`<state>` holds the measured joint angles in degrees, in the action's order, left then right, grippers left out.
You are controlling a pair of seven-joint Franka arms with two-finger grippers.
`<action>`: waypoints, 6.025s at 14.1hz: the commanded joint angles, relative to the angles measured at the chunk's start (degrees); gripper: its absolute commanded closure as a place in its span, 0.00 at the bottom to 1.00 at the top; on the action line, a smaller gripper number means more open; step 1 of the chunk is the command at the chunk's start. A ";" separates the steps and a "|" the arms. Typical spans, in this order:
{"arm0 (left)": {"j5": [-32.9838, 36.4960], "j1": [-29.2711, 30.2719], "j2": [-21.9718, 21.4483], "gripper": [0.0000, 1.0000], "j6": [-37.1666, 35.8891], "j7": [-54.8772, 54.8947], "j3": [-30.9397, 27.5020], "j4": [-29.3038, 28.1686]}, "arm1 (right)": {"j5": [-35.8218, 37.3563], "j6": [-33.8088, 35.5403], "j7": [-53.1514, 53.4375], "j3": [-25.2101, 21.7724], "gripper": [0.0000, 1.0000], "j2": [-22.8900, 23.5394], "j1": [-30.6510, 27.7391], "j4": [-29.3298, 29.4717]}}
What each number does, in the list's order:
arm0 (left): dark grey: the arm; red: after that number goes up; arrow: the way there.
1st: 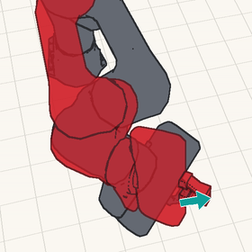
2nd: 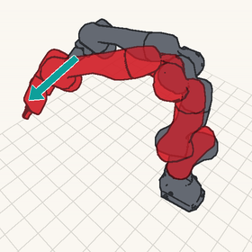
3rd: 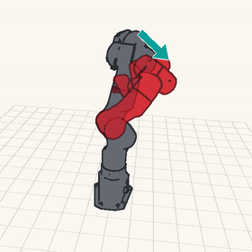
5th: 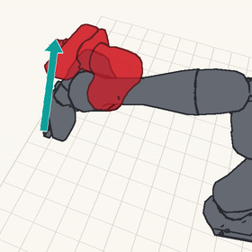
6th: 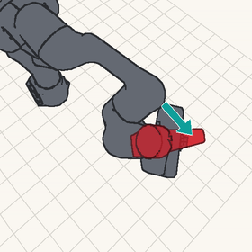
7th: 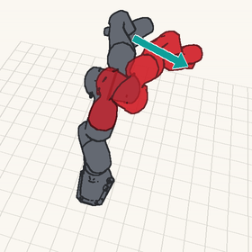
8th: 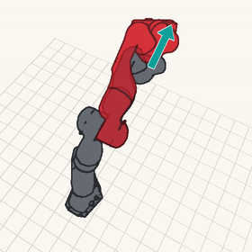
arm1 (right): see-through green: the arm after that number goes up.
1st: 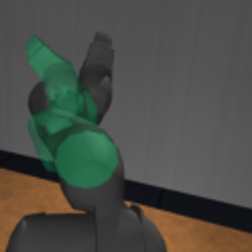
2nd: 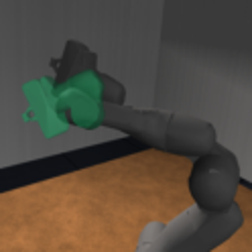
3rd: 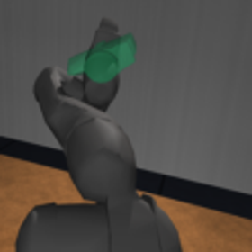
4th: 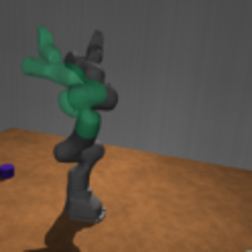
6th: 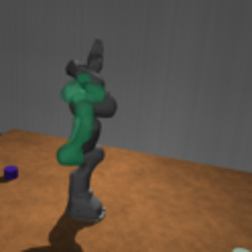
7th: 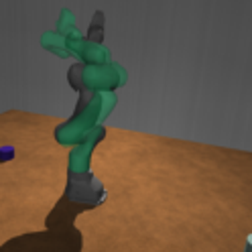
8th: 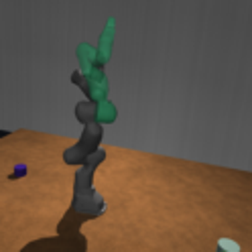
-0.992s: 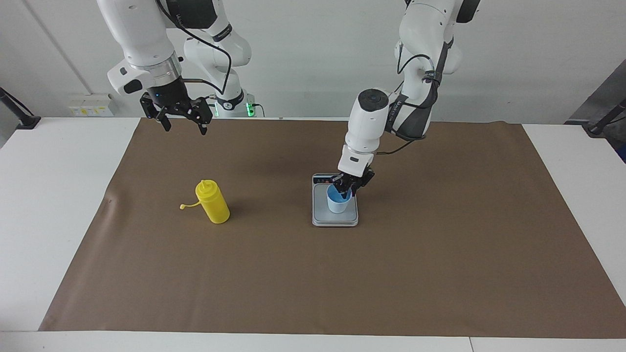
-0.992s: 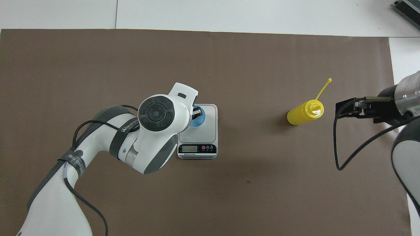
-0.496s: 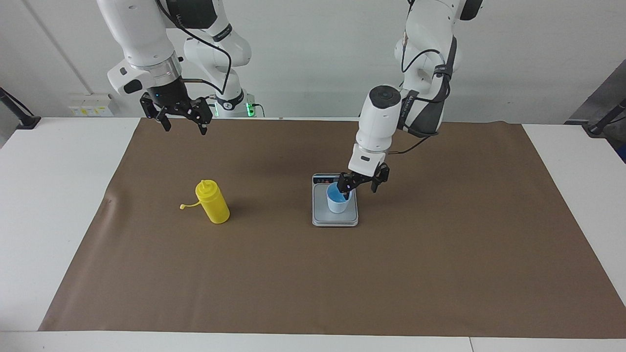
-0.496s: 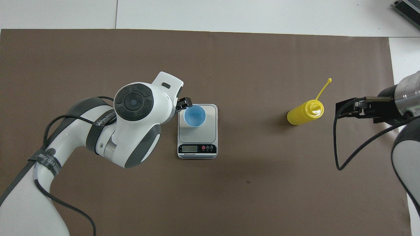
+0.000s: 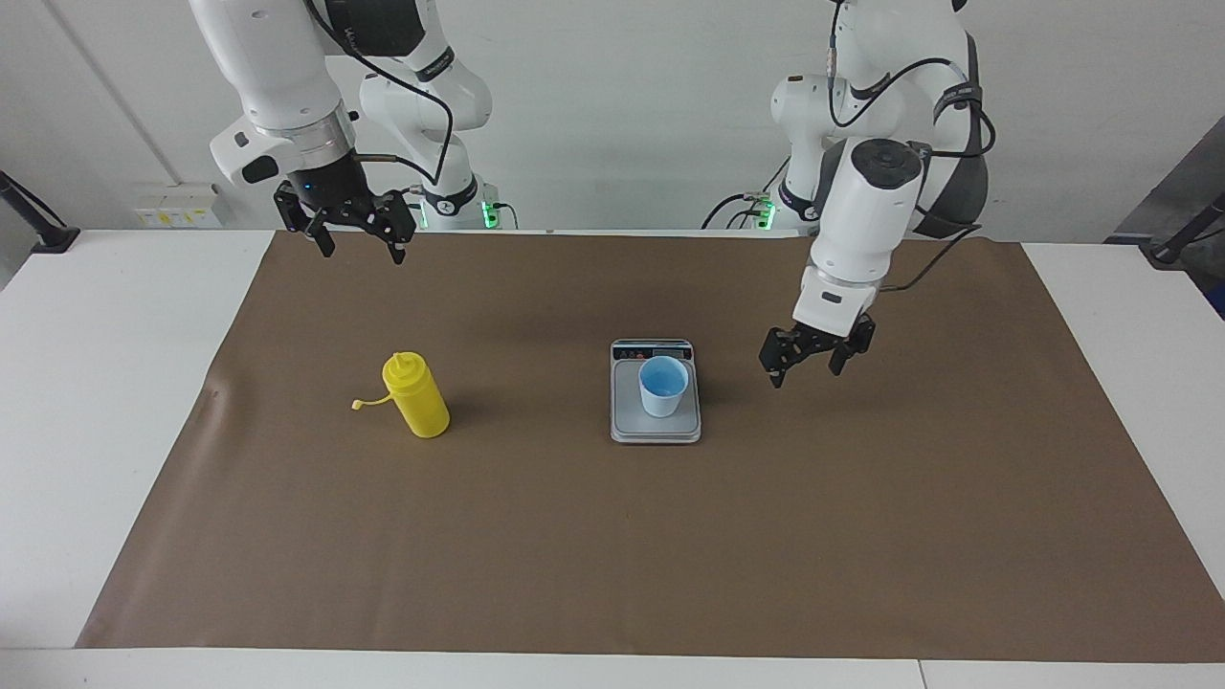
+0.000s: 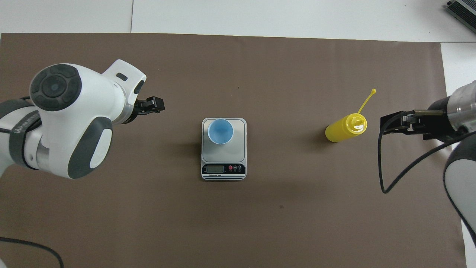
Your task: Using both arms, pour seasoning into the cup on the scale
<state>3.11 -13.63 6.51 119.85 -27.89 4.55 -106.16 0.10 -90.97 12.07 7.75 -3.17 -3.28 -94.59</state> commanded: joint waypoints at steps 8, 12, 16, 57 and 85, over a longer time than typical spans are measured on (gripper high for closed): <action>-1.78 11.94 -4.84 0.00 -8.49 23.04 0.46 -0.37 | -0.01 -3.60 -0.21 0.51 0.00 -0.87 0.21 -1.39; -2.67 13.62 -6.69 0.00 -11.38 25.60 0.37 1.99 | -0.10 -11.05 -6.00 0.51 0.00 -2.36 0.21 -7.16; -2.32 13.98 -6.60 0.00 -17.45 27.71 0.29 8.76 | -1.41 -21.25 -20.90 0.51 0.00 -4.92 -0.32 -16.75; -5.31 15.03 -9.85 0.00 -31.17 32.63 -1.65 13.26 | -83.78 -46.05 -129.94 0.25 0.98 9.85 -7.97 -34.09; -5.31 14.94 -9.85 0.00 -31.17 32.63 -1.65 13.26 | 27.63 -45.71 -29.85 0.60 1.00 12.31 21.81 -15.01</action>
<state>-1.50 0.54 -1.60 89.03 3.66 2.74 -91.15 19.73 -140.07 -24.04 8.32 7.37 16.15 -113.10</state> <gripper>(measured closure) 0.000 0.436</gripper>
